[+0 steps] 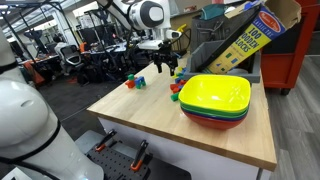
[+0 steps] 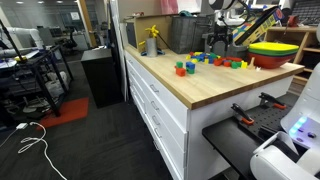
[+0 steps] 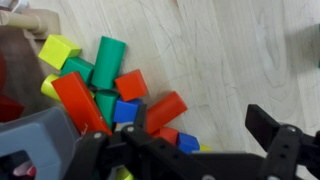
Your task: Pick a green block from the stack and place it on top of the orange block on the far left of the table
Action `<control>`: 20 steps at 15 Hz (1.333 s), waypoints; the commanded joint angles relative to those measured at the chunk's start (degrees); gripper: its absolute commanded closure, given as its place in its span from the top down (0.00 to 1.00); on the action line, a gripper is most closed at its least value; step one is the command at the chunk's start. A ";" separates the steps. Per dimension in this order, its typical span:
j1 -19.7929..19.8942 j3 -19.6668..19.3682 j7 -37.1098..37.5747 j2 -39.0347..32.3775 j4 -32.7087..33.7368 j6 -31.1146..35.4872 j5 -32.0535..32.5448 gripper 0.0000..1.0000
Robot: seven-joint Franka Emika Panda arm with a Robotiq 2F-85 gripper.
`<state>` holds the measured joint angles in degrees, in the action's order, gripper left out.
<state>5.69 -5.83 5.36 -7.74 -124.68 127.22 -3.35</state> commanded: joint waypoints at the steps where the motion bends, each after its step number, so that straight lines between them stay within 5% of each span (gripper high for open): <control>1: 0.99 -0.31 -3.94 -1.33 0.13 -1.01 -0.55 1.00; 13: 2.91 -0.40 -10.52 -3.49 0.16 -1.90 -0.08 1.00; 20: 1.58 0.38 -13.19 4.42 -4.10 -3.28 1.21 1.00</control>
<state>7.73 -5.59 -6.63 -9.22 -125.29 126.32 -2.97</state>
